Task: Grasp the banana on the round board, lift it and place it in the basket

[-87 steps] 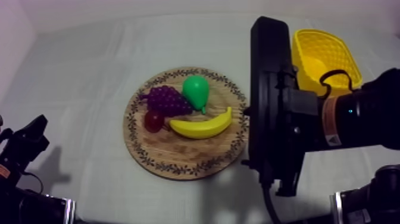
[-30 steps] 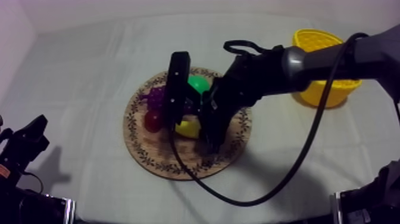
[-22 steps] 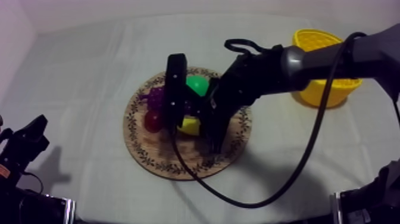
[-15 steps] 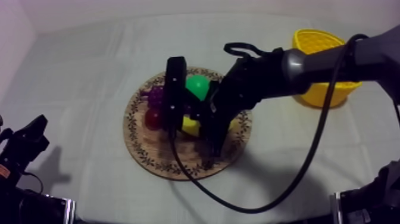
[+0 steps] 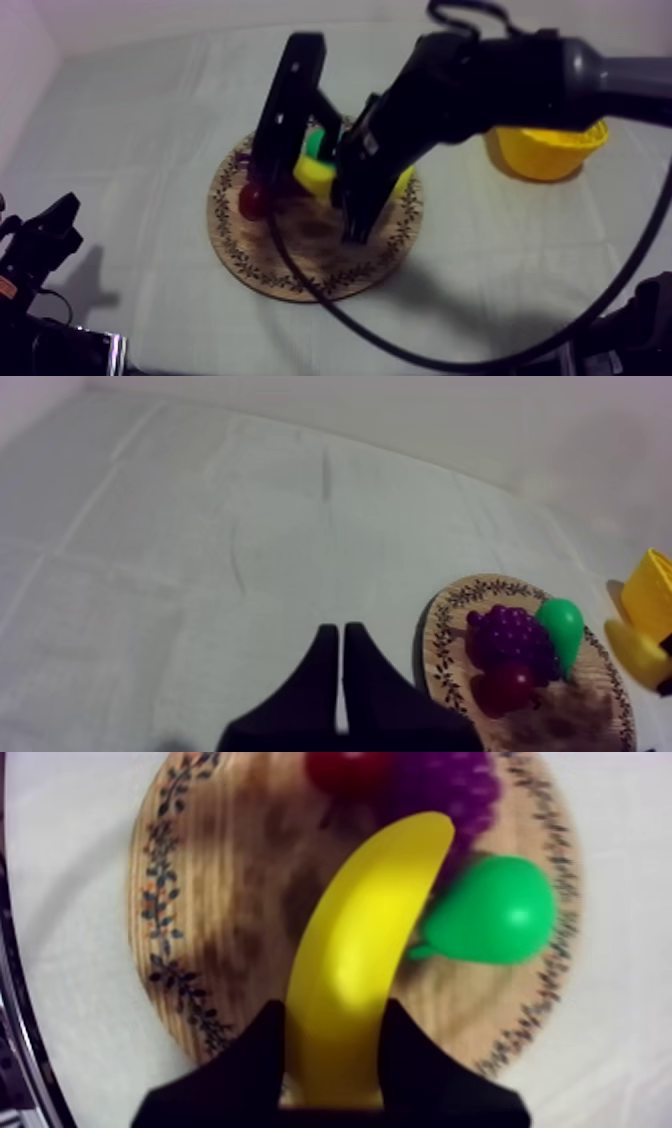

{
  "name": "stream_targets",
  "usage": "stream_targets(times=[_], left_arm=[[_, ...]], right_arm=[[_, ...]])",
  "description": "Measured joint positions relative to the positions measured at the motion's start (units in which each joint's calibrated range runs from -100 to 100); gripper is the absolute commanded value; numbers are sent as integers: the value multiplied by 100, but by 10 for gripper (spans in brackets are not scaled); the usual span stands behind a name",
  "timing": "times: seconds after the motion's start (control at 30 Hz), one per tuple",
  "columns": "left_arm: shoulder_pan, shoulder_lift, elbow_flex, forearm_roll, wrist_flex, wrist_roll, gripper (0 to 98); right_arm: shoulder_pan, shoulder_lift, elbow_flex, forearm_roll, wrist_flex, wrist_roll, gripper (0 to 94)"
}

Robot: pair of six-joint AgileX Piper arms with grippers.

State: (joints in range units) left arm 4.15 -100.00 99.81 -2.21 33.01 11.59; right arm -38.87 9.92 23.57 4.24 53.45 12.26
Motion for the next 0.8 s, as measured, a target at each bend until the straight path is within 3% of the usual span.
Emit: stream_targets(times=[0.33,0.8], left_arm=[[0,0,0,0,0,0,1],[0,0,0,0,11,0,1]], right_arm=[[819,-642,-733,128,953,-153,210],[2669,-854,-804,241,1114,8,212]])
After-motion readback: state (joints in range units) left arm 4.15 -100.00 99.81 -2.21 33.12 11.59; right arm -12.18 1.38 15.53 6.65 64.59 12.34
